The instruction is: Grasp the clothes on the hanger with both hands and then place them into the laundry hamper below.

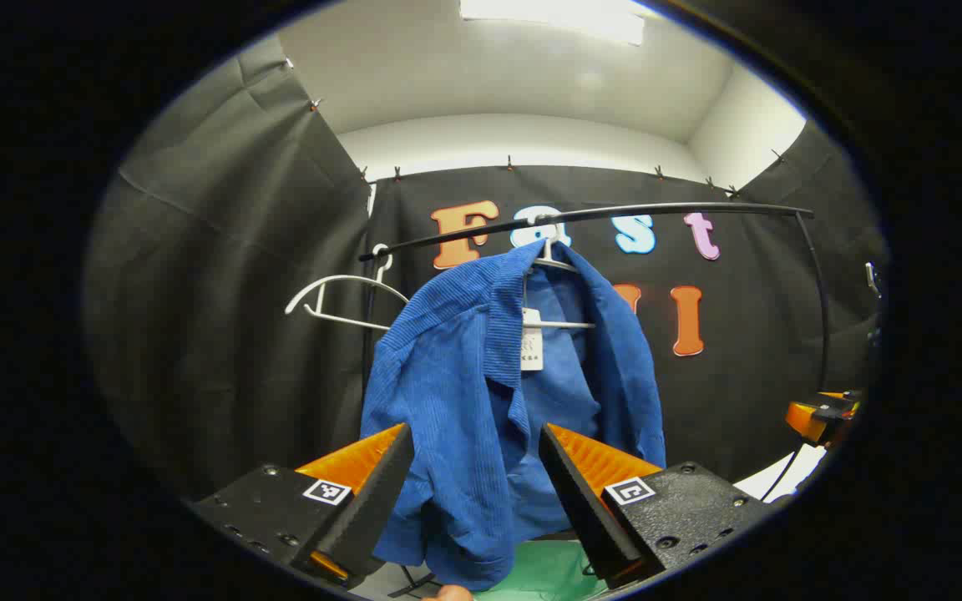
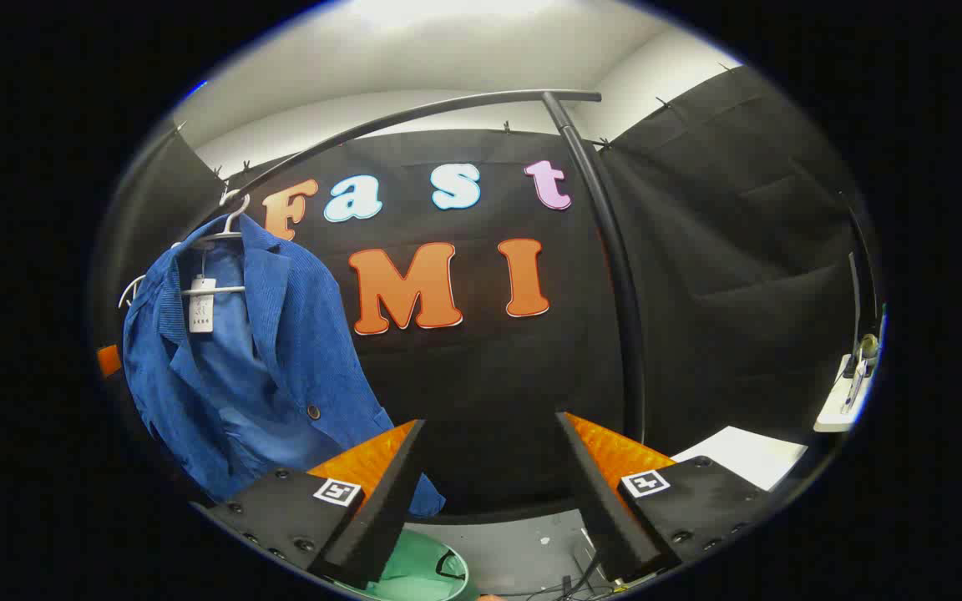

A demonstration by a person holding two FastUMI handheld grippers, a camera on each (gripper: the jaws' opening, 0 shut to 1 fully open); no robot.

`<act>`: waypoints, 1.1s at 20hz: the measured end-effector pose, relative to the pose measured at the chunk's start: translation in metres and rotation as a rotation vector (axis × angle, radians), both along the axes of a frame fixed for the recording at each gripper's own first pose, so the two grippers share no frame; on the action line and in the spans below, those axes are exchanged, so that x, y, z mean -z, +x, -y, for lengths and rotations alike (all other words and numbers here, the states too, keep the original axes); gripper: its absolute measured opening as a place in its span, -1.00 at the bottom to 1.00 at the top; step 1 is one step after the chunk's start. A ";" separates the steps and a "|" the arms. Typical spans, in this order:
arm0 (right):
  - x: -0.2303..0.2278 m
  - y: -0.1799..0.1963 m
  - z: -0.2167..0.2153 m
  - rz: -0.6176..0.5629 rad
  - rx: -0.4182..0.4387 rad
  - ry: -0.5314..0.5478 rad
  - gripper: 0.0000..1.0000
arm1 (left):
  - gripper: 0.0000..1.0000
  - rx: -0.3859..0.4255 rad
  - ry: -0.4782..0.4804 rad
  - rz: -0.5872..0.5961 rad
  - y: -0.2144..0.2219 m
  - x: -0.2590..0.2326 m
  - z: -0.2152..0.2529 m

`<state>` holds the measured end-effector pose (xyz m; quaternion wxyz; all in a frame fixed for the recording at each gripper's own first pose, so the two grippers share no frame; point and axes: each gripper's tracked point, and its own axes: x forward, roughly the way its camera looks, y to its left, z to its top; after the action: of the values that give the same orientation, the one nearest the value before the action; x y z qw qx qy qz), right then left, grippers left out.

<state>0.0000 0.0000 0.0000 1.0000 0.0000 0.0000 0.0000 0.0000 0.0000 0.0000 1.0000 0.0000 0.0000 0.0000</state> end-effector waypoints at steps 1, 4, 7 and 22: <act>-0.003 -0.004 0.000 0.008 -0.001 0.003 0.77 | 0.86 0.016 -0.016 -0.003 -0.003 0.001 0.003; -0.011 -0.014 -0.001 0.014 -0.019 -0.003 0.95 | 0.91 -0.021 -0.037 -0.010 -0.011 0.008 -0.005; -0.019 -0.019 0.001 0.028 -0.039 -0.020 0.95 | 0.91 -0.041 -0.054 -0.012 -0.011 0.011 -0.003; -0.016 -0.010 0.007 0.027 -0.035 0.010 0.95 | 0.86 -0.045 -0.076 0.024 0.002 -0.011 0.004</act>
<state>-0.0099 -0.0069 0.0160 0.9997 0.0048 -0.0134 0.0177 0.0021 -0.0038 0.0109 0.9990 -0.0379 -0.0118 0.0224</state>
